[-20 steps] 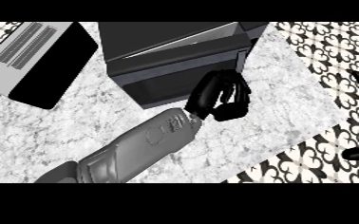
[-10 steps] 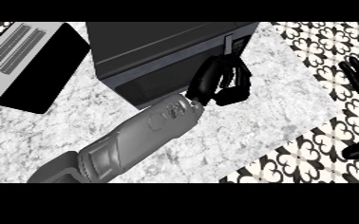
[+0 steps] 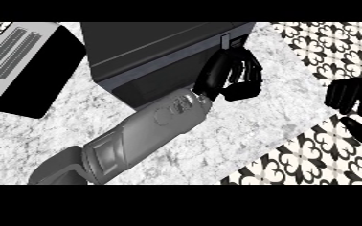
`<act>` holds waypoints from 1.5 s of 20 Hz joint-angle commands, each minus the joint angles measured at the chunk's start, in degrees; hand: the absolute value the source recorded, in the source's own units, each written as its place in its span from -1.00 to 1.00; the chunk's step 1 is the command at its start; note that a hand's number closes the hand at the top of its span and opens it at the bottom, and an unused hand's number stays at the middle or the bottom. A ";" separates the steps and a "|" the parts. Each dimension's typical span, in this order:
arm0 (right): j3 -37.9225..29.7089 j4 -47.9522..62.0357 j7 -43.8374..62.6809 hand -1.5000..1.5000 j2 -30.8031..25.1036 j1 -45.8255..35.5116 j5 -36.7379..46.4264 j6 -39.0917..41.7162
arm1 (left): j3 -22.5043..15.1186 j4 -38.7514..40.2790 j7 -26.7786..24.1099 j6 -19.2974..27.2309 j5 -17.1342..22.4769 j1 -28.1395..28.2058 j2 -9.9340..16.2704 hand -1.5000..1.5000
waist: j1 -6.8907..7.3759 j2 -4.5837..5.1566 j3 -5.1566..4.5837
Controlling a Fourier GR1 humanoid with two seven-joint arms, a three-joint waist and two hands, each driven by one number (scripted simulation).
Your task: Pick up the milk, place it into the microwave and close the microwave
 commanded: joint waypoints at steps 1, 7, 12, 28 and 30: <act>2.41 -3.47 -2.57 1.00 -0.50 -1.36 -0.39 6.38 | 0.46 1.83 -0.75 -0.28 0.87 -2.82 -0.53 1.00 | -0.92 0.09 0.06; 4.01 -7.67 -0.76 1.00 -0.91 -1.13 -1.49 6.73 | -0.06 1.47 -1.08 1.26 2.37 -2.54 -0.49 1.00 | -2.28 -0.21 0.17; 5.44 -10.95 1.15 1.00 -1.01 -0.41 -2.65 6.60 | -0.07 1.85 -1.59 2.90 3.01 -2.57 -0.47 1.00 | -3.65 -0.20 0.18; 11.44 -18.51 8.32 1.00 -3.40 2.71 -3.85 8.58 | 1.85 6.04 2.91 5.48 9.55 -1.57 -0.56 1.00 | -2.23 1.28 -0.09; 11.53 -19.17 8.29 1.00 -3.14 3.56 -4.36 8.28 | 8.83 1.59 3.37 4.91 16.81 1.05 -0.56 1.00 | -1.63 2.06 -0.77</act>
